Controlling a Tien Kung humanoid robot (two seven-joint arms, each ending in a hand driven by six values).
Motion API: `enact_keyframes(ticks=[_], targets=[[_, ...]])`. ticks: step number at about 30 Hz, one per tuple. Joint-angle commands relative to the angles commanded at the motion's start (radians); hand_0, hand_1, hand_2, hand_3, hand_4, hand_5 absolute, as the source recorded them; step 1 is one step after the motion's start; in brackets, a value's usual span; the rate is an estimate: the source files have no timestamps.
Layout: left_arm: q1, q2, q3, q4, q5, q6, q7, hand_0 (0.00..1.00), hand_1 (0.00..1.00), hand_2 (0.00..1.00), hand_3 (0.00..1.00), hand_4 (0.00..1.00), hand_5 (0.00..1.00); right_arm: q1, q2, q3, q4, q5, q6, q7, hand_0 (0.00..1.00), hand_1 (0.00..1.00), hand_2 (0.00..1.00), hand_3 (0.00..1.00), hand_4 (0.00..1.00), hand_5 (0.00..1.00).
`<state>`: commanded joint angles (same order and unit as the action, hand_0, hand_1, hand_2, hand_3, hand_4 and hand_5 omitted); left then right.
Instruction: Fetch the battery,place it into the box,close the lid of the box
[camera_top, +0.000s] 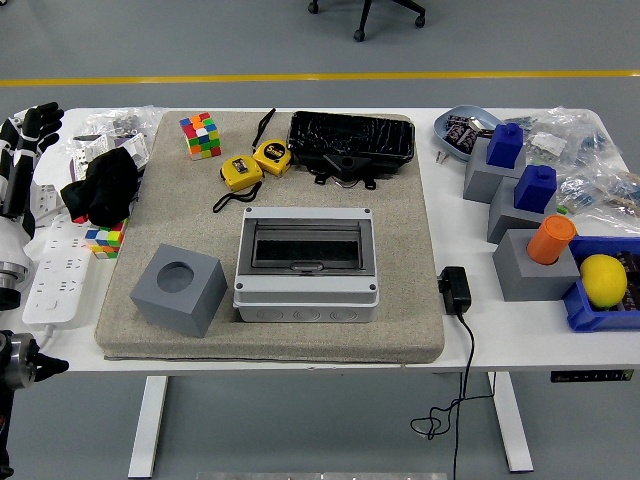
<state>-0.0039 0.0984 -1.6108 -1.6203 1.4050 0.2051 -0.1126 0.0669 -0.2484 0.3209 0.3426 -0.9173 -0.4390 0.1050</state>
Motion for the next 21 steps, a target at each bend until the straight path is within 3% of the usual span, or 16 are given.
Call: enact_keyframes(ticks=[7, 21], targets=[[-0.004, -0.004, -0.002, 0.002, 0.002, -0.001, 0.003, 0.853, 0.849, 0.783, 0.743, 0.998, 0.923, 0.002, 0.0, 0.008, -0.001, 0.0, -0.001, -0.001, 0.82, 0.804, 0.786, 0.811, 0.998, 0.998], [-0.011, -0.01, -0.004, -0.005, 0.004, -0.002, 0.003, 0.867, 0.859, 0.79, 0.745, 0.998, 0.935, 0.007, -0.007, 0.018, -0.003, 0.001, -0.005, -0.001, 0.819, 0.806, 0.786, 0.809, 0.998, 0.998]])
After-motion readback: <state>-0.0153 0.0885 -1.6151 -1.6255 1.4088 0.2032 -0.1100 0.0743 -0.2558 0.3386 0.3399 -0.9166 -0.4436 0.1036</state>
